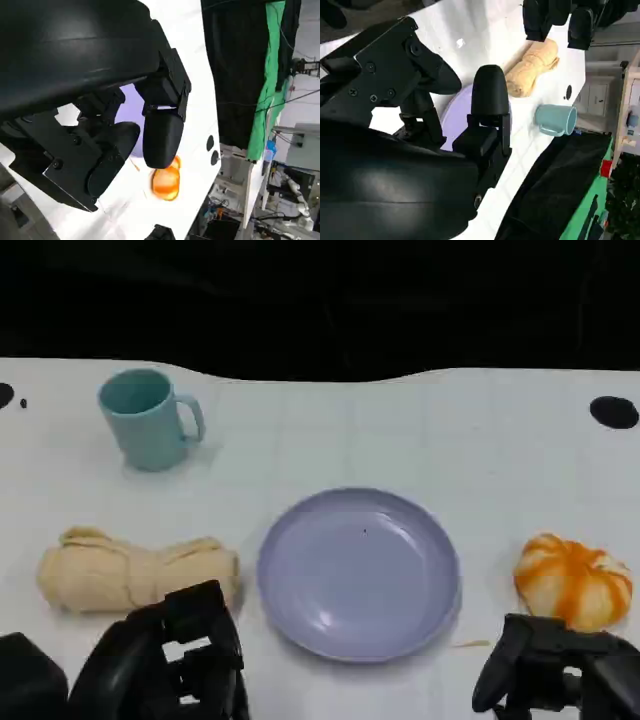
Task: Grasp the towel on the left side of the plate with the left hand and place it into the plate.
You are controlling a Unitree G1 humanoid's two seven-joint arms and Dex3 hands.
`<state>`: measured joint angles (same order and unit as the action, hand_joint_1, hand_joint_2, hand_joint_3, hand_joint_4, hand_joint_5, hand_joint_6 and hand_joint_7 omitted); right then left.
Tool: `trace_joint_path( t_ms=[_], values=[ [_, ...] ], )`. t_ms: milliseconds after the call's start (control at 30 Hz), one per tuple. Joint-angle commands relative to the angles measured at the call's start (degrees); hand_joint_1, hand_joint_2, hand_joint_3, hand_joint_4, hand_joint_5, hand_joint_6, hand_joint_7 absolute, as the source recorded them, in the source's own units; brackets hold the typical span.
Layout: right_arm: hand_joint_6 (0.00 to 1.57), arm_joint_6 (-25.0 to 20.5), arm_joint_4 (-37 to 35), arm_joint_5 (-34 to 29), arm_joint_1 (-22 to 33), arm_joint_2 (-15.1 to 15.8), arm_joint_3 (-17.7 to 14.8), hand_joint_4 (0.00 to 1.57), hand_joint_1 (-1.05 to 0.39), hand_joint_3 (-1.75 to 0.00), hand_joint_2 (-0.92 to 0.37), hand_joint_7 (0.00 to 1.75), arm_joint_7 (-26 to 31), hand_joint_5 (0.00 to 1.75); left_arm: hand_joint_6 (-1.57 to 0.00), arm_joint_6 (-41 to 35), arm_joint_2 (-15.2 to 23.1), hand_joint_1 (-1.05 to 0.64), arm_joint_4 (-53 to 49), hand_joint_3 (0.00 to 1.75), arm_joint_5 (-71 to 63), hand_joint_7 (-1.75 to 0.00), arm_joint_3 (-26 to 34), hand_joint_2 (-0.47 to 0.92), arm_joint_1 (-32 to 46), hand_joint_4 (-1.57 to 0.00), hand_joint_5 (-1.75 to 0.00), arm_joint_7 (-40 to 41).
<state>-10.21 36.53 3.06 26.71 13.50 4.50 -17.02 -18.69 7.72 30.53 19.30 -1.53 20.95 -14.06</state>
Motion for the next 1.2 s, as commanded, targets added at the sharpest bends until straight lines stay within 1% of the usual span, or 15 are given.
trace_joint_path(
  t_ms=[33,100,200,333,533,867,933,967,1033,1067,1100,1133,1167,1200],
  values=[
    [0.77,0.13,0.49,0.12,-0.33,0.39,-0.06,0.83,-0.05,-1.26,-0.42,1.32,0.12,1.67,-0.78,0.31,0.89,-0.03,-0.52,1.5,0.21,-1.64,1.11,0.44,-0.18,-0.86,-1.75,-0.53],
    [0.77,-0.46,0.69,0.03,-0.39,0.37,0.08,0.83,-0.05,-1.26,-0.42,1.32,0.23,1.67,-0.76,0.62,1.02,-0.03,-0.92,1.48,0.33,-1.65,1.35,0.45,-0.33,-0.86,-1.75,-0.88],
    [0.75,-0.79,0.88,-0.09,-0.49,0.38,0.11,0.81,-0.04,-1.21,-0.46,1.33,0.34,1.66,-0.75,0.85,1.24,-0.03,-1.16,1.46,0.22,-1.65,1.39,0.46,-0.5,-0.85,-1.75,-0.98],
    [0.73,-1.3,1.21,-0.19,-0.74,0.1,0.3,0.8,-0.01,-1.2,-0.5,1.34,0.73,1.67,-0.75,-0.17,1.63,-0.06,-0.84,1.44,0.09,-1.65,1.52,0.45,-0.88,-0.84,-1.75,-0.47],
    [0.69,-1.76,1.6,-0.28,-1.04,0.32,0.52,0.77,-0.01,-1.18,-0.51,1.38,0.9,1.71,-0.76,-1.38,1.63,-0.05,-0.7,1.43,0.73,-1.64,1.81,0.45,-1.35,-0.83,-1.75,-0.22],
    [0.65,-2.33,1.93,-0.56,-1.06,0.26,0.97,0.73,-0.02,-1.15,-0.55,1.43,1.25,1.74,-0.76,0.64,1.29,-0.04,-1.35,1.42,0.41,-1.62,1.91,0.46,-1.46,-0.84,-1.75,-0.33],
    [0.65,-2.33,2.0,-0.5,-1.07,0.22,1.1,0.73,-0.01,-1.15,-0.55,1.43,1.31,1.74,-0.74,1.2,0.61,-0.06,-1.04,1.36,0.2,-1.54,2.08,0.49,-1.32,-0.79,-1.74,0.53],
    [0.64,-2.23,2.0,-0.43,-1.02,0.14,1.17,0.73,-0.01,-1.15,-0.56,1.44,1.38,1.75,-0.7,1.59,0.3,-0.08,-0.82,1.31,-0.24,-1.45,2.08,0.5,-1.24,-0.74,-1.71,1.06],
    [0.64,-2.19,2.09,-0.3,-0.89,0.05,1.28,0.73,0.0,-1.16,-0.56,1.44,1.47,1.75,-0.66,3.17,-0.13,-0.1,-0.54,1.28,-1.77,-1.35,2.0,0.5,-1.14,-0.67,-1.66,1.8],
    [0.64,-2.3,2.18,-0.31,-0.86,0.06,1.33,0.73,-0.01,-1.16,-0.56,1.45,1.53,1.75,-0.6,4.28,-0.44,-0.13,-0.47,1.24,-2.67,-1.28,2.0,0.5,-1.21,-0.63,-1.61,2.19],
    [0.64,-2.39,2.23,-0.32,-0.85,0.08,1.36,0.73,-0.02,-1.16,-0.56,1.45,1.57,1.75,-0.55,5.07,-0.67,-0.15,-0.47,1.12,-3.27,-1.16,2.0,0.54,-1.26,-0.59,-1.52,2.44],
    [0.64,-2.42,2.33,-0.38,-0.78,0.13,1.41,0.73,-0.02,-1.15,-0.56,1.45,1.61,1.75,-0.53,6.56,-0.65,-0.16,-0.65,1.07,-4.41,-1.11,1.98,0.57,-1.36,-0.58,-1.49,2.63],
    [0.63,-2.59,2.47,-0.24,-0.72,0.14,1.44,0.73,-0.02,-1.15,-0.56,1.45,1.58,1.75,-0.48,8.46,-0.27,-0.17,-0.93,1.0,-6.44,-1.03,1.95,0.59,-1.55,-0.54,-1.43,2.91],
    [0.63,-2.7,2.58,-0.17,-0.68,0.17,1.47,0.73,-0.02,-1.15,-0.56,1.46,1.56,1.75,-0.46,10.11,0.08,-0.17,-1.22,0.81,-8.25,-0.83,1.92,0.66,-1.69,-0.52,-1.27,3.16]
  ],
)
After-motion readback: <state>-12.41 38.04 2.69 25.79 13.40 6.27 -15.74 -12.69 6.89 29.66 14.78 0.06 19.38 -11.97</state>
